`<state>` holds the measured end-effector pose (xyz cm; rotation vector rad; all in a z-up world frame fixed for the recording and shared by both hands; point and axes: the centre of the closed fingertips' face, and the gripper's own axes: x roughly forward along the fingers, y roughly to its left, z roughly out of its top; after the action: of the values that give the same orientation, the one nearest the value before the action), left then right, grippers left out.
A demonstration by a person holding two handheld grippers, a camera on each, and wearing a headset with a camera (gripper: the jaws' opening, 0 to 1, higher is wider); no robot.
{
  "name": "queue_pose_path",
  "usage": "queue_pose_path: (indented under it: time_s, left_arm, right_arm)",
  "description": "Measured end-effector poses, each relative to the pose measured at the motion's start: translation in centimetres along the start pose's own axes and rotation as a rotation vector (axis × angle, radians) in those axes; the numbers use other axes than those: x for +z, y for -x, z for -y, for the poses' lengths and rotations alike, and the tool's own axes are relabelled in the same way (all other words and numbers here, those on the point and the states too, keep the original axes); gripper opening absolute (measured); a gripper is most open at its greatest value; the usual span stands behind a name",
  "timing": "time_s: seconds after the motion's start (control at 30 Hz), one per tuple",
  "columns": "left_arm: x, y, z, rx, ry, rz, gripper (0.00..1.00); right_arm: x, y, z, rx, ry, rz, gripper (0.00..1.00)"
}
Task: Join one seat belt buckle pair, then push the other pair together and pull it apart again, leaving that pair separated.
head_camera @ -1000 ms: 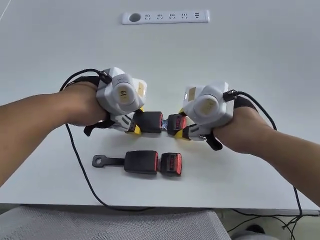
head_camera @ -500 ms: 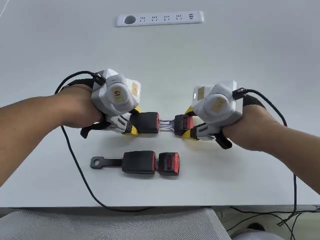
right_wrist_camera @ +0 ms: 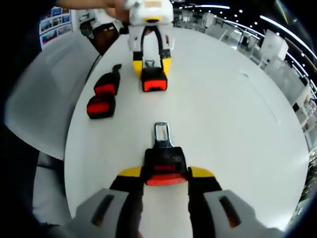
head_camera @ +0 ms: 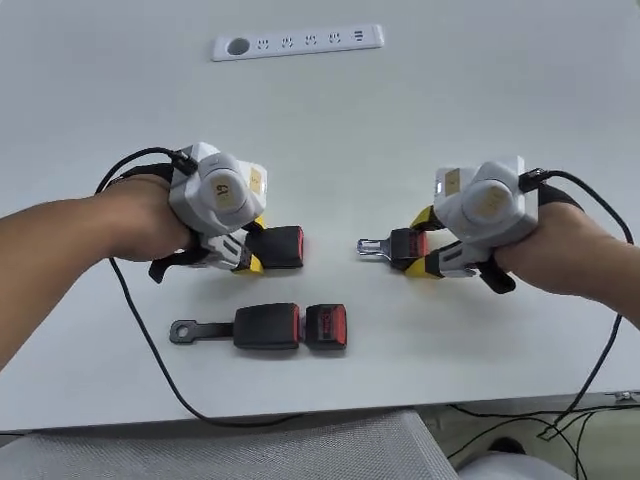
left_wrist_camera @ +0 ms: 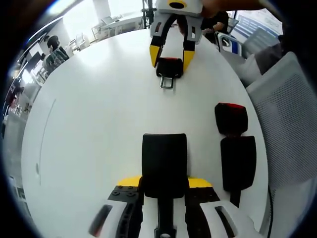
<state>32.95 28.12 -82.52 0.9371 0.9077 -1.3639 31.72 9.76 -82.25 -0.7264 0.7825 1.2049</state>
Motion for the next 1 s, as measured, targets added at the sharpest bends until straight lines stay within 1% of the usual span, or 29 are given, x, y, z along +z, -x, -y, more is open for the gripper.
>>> queue_pose_path:
  time_s: [0.1, 0.33, 0.5, 0.6, 0.67, 0.8, 0.83, 0.9, 0.93, 0.97, 1.0]
  left_arm:
    - [0.0, 0.0, 0.0, -0.001, 0.0, 0.002, 0.33]
    - [0.0, 0.1, 0.1, 0.006, 0.002, 0.003, 0.33]
    - [0.0, 0.1, 0.2, 0.014, 0.003, 0.004, 0.33]
    - [-0.1, 0.1, 0.1, 0.02, 0.019, 0.004, 0.33]
    - [-0.1, 0.2, 0.1, 0.026, 0.036, 0.007, 0.33]
    - [-0.1, 0.3, 0.0, 0.038, 0.041, 0.024, 0.33]
    - [-0.1, 0.3, 0.0, 0.043, 0.053, 0.025, 0.34]
    - [-0.5, 0.6, 0.1, 0.052, 0.046, 0.016, 0.37]
    - [-0.6, 0.9, 0.0, 0.07, 0.045, 0.013, 0.38]
    - [-0.6, 1.2, 0.0, 0.079, 0.053, 0.019, 0.38]
    - [-0.6, 1.3, 0.0, 0.084, 0.06, 0.024, 0.38]
  right_arm:
    - [-0.9, 0.7, 0.0, 0.001, -0.008, -0.013, 0.33]
    - [-2.1, 1.5, 0.3, -0.008, -0.013, -0.042, 0.34]
    - [-2.4, 1.6, 0.3, -0.014, -0.011, -0.052, 0.34]
    - [-2.4, 1.7, 0.4, -0.023, -0.014, -0.057, 0.37]
    - [-2.5, 1.7, 0.5, -0.035, -0.015, -0.056, 0.42]
    - [-2.6, 2.2, 0.7, -0.072, -0.031, -0.049, 0.49]
    - [-2.5, 2.3, 0.7, -0.077, -0.036, -0.043, 0.5]
    - [-2.1, 2.8, 0.5, -0.089, -0.057, -0.018, 0.52]
    - [-2.1, 3.0, 0.4, -0.094, -0.063, -0.016, 0.52]
    - [-2.0, 3.3, 0.4, -0.109, -0.091, -0.003, 0.52]
    - [-1.9, 3.6, 0.3, -0.114, -0.108, 0.007, 0.53]
